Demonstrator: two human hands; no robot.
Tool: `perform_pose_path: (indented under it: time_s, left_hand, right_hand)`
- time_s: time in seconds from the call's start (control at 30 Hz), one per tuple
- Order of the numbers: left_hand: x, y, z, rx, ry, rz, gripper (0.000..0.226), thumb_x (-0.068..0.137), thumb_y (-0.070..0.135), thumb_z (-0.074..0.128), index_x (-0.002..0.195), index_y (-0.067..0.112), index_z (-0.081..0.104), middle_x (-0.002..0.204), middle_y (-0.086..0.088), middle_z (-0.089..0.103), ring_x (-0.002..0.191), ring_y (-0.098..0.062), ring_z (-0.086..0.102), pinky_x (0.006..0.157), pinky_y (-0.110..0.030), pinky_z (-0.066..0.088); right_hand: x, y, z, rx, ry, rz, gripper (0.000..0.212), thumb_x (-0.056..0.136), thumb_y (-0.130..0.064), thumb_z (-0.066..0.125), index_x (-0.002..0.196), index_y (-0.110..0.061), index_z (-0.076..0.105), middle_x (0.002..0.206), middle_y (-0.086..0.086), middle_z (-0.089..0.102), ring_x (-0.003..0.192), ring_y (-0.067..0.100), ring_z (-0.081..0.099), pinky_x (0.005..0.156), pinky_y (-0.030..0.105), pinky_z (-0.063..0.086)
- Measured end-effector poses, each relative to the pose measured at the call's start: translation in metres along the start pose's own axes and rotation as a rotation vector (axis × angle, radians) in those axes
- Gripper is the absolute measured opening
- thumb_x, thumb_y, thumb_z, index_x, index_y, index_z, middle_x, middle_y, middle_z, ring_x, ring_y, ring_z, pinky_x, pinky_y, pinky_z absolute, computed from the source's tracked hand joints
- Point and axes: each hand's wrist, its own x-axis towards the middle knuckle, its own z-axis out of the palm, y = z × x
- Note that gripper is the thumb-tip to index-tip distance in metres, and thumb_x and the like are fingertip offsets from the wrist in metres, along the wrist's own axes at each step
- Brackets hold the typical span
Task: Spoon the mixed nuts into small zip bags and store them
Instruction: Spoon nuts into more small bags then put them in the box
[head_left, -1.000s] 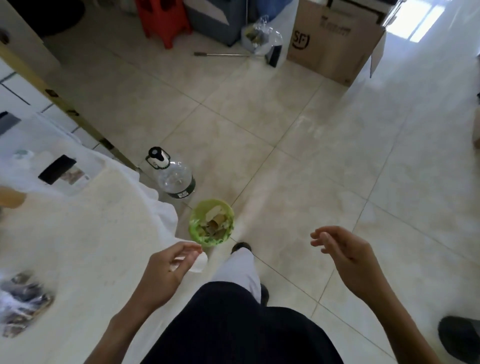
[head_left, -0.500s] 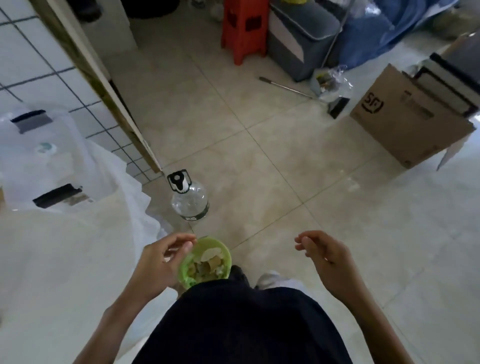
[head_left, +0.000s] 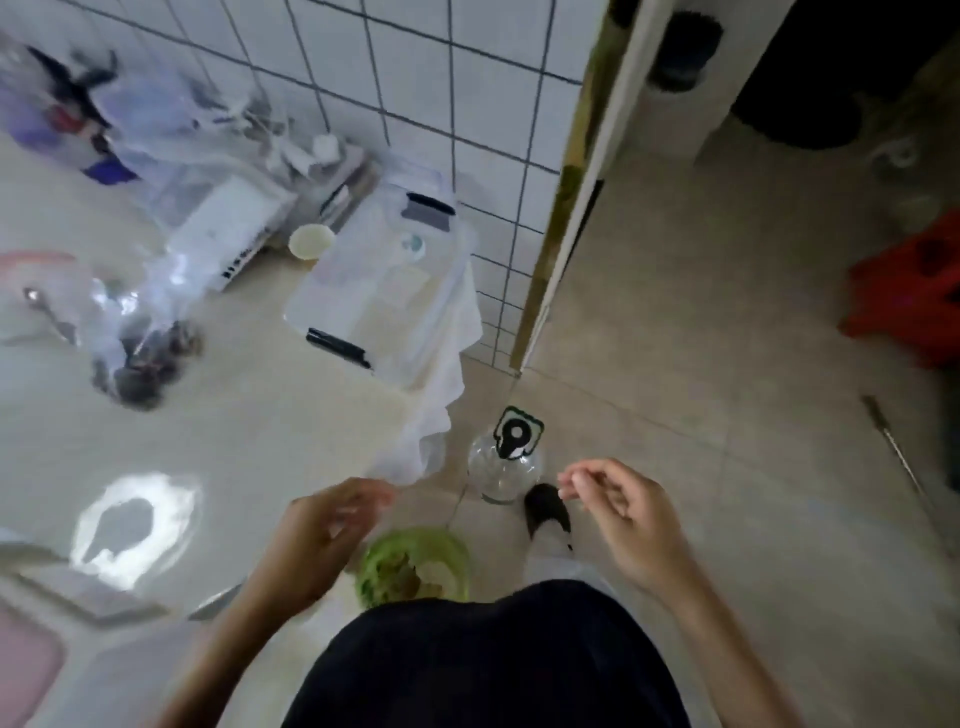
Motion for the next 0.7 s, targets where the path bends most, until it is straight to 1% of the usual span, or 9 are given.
perform_pose_path:
  time_s: [0.13, 0.2, 0.27, 0.33, 0.4, 0.5, 0.6, 0.67, 0.7]
  left_hand:
    - [0.011, 0.025, 0.032, -0.078, 0.266, -0.177, 0.014, 0.093, 0.035, 0.063, 0.099, 0.041, 0.074, 0.099, 0.027, 0.076, 0.090, 0.005, 0.072, 0.074, -0.007, 0.051]
    - [0.015, 0.037, 0.047, -0.125, 0.406, -0.249, 0.014, 0.093, 0.029, 0.066, 0.097, 0.037, 0.076, 0.097, 0.022, 0.077, 0.089, 0.004, 0.073, 0.075, -0.011, 0.054]
    - [0.016, 0.049, 0.061, -0.151, 0.516, -0.311, 0.014, 0.093, 0.027, 0.067, 0.098, 0.035, 0.077, 0.098, 0.019, 0.078, 0.091, 0.002, 0.073, 0.080, -0.014, 0.055]
    - [0.014, 0.060, 0.073, -0.167, 0.597, -0.374, 0.016, 0.092, 0.032, 0.064, 0.102, 0.033, 0.077, 0.101, 0.019, 0.078, 0.094, 0.001, 0.073, 0.082, -0.015, 0.056]
    - [0.010, 0.070, 0.086, -0.200, 0.676, -0.430, 0.017, 0.092, 0.032, 0.064, 0.103, 0.034, 0.077, 0.101, 0.017, 0.078, 0.094, -0.001, 0.074, 0.082, -0.013, 0.055]
    - [0.005, 0.079, 0.108, -0.224, 0.763, -0.489, 0.020, 0.094, 0.025, 0.066, 0.101, 0.041, 0.077, 0.101, 0.015, 0.079, 0.093, 0.000, 0.074, 0.081, -0.012, 0.055]
    - [0.005, 0.084, 0.122, -0.266, 0.853, -0.524, 0.020, 0.092, 0.027, 0.066, 0.099, 0.041, 0.078, 0.101, 0.015, 0.079, 0.092, 0.001, 0.074, 0.081, -0.011, 0.054]
    - [0.004, 0.088, 0.129, -0.267, 0.885, -0.549, 0.018, 0.092, 0.025, 0.066, 0.099, 0.037, 0.078, 0.100, 0.016, 0.079, 0.092, -0.001, 0.075, 0.080, -0.012, 0.055]
    - [0.003, 0.091, 0.134, -0.261, 0.895, -0.560, 0.017, 0.092, 0.025, 0.066, 0.100, 0.034, 0.078, 0.099, 0.016, 0.079, 0.092, -0.001, 0.075, 0.080, -0.014, 0.056]
  right_hand:
    - [0.100, -0.026, -0.033, -0.097, -0.288, -0.074, 0.012, 0.102, -0.022, 0.062, 0.101, -0.024, 0.074, 0.094, -0.012, 0.078, 0.091, 0.002, 0.073, 0.081, 0.017, 0.055]
    - [0.149, -0.044, -0.042, -0.156, -0.423, -0.094, 0.009, 0.101, -0.026, 0.064, 0.100, -0.027, 0.073, 0.093, -0.012, 0.077, 0.090, 0.000, 0.072, 0.077, 0.013, 0.052]
    - [0.197, -0.062, -0.042, -0.223, -0.539, -0.107, 0.010, 0.099, -0.038, 0.066, 0.104, -0.031, 0.070, 0.095, -0.012, 0.075, 0.093, -0.003, 0.069, 0.077, 0.012, 0.049]
    - [0.240, -0.079, -0.031, -0.279, -0.640, -0.091, 0.030, 0.094, -0.055, 0.065, 0.113, -0.032, 0.064, 0.107, -0.012, 0.072, 0.098, -0.001, 0.067, 0.079, 0.017, 0.051]
    - [0.273, -0.093, -0.009, -0.287, -0.706, -0.024, 0.055, 0.089, -0.066, 0.064, 0.126, -0.025, 0.058, 0.117, -0.004, 0.070, 0.095, 0.006, 0.072, 0.080, 0.027, 0.058]
    - [0.308, -0.104, 0.032, -0.241, -0.756, 0.168, 0.083, 0.087, -0.069, 0.064, 0.142, -0.008, 0.047, 0.116, 0.009, 0.071, 0.086, 0.020, 0.078, 0.075, 0.037, 0.065]
    - [0.325, -0.103, 0.069, -0.131, -0.815, 0.370, 0.077, 0.091, -0.065, 0.063, 0.145, -0.012, 0.047, 0.113, 0.019, 0.071, 0.087, 0.032, 0.078, 0.080, 0.046, 0.065]
    - [0.327, -0.095, 0.086, -0.082, -0.813, 0.432, 0.057, 0.099, -0.053, 0.059, 0.139, -0.015, 0.047, 0.113, 0.021, 0.070, 0.090, 0.035, 0.077, 0.082, 0.049, 0.064]
    - [0.328, -0.091, 0.092, -0.068, -0.797, 0.434, 0.045, 0.103, -0.044, 0.056, 0.130, -0.009, 0.050, 0.111, 0.022, 0.071, 0.088, 0.035, 0.078, 0.079, 0.048, 0.065]
